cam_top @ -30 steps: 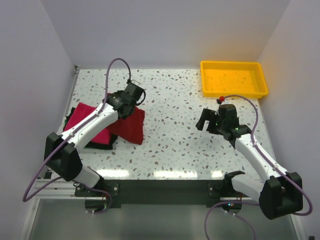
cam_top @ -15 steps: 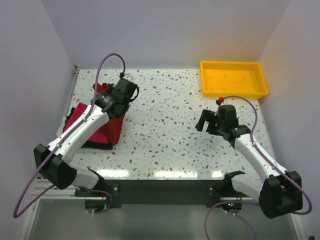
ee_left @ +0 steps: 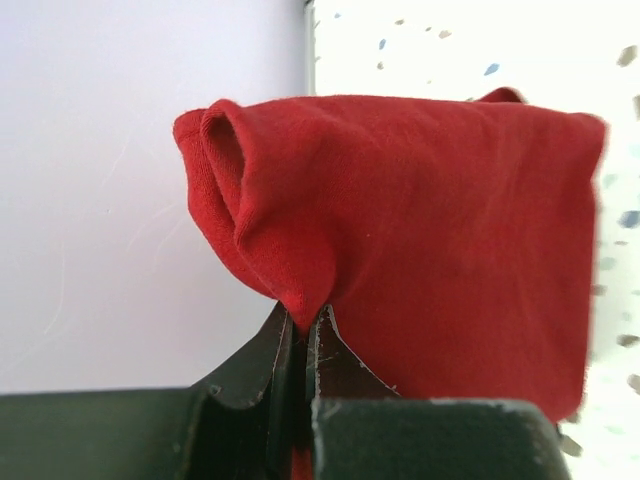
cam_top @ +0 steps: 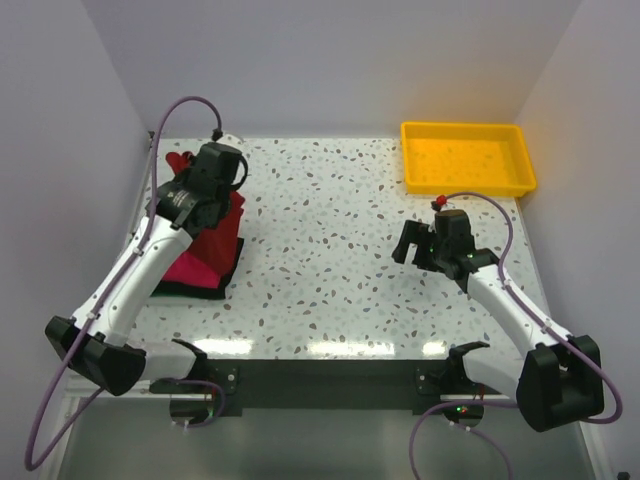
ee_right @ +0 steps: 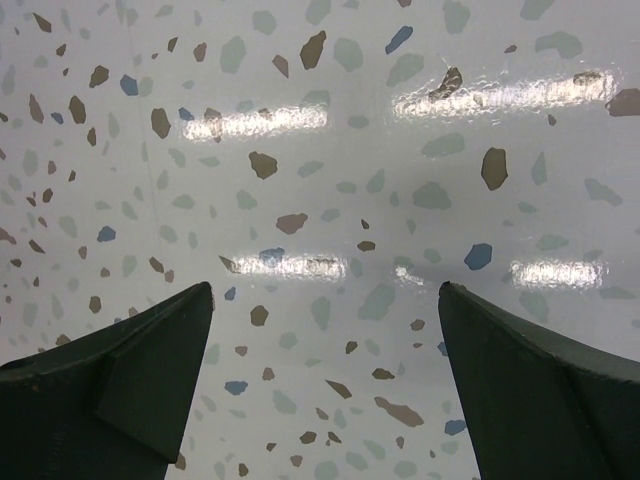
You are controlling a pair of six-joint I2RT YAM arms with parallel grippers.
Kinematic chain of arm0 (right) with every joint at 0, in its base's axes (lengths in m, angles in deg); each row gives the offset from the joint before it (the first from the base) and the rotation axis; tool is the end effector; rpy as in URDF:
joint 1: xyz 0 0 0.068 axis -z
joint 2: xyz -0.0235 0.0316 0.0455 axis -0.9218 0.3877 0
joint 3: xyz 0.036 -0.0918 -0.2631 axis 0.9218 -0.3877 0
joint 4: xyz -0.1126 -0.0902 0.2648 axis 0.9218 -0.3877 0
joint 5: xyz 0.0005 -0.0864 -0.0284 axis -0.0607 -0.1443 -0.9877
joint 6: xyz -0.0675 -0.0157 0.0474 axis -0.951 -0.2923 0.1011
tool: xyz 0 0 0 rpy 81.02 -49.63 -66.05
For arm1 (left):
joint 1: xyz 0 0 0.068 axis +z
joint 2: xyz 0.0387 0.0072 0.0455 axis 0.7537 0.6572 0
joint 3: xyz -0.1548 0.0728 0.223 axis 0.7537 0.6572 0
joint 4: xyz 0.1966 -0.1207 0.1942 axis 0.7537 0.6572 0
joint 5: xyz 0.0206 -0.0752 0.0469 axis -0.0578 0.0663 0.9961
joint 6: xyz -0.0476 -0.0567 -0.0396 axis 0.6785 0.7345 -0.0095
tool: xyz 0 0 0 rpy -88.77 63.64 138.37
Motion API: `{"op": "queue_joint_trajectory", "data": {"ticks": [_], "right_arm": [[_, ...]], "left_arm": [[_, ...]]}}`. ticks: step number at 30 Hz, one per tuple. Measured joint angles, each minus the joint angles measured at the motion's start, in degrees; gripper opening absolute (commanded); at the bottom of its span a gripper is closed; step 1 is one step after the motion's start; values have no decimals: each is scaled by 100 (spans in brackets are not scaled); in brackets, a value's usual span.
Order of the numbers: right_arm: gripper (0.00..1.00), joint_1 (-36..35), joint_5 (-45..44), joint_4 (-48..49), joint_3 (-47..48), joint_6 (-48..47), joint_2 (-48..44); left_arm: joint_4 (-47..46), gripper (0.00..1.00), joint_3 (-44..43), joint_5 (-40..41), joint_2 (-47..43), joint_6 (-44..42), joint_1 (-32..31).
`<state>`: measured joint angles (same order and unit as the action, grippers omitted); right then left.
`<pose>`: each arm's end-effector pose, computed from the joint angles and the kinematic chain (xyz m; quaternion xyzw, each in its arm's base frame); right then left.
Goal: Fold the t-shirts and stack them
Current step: Neatly place the folded tshirt to the corner
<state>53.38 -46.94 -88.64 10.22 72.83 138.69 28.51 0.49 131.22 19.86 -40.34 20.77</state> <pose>0.2787 0.0722 0.1860 0.0886 0.9231 0.1483 0.3436 0.3006 -0.0993 0.3963 0.1185 0.8486 0.3049 0.4157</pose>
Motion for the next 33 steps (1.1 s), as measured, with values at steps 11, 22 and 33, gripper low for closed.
{"op": "queue_joint_trajectory", "data": {"ticks": [11, 22, 33], "right_arm": [[99, 0, -76, -2, 2, 0, 153], [99, 0, -90, -22, 2, 0, 177], [99, 0, -271, -103, 2, 2, -175]], "left_arm": [[-1069, 0, 1528, 616, 573, -872, 1128], [-2527, 100, 2015, 1294, 1690, -1576, 2332], [-1445, 100, -313, -708, 1314, 1139, 2387]]}}
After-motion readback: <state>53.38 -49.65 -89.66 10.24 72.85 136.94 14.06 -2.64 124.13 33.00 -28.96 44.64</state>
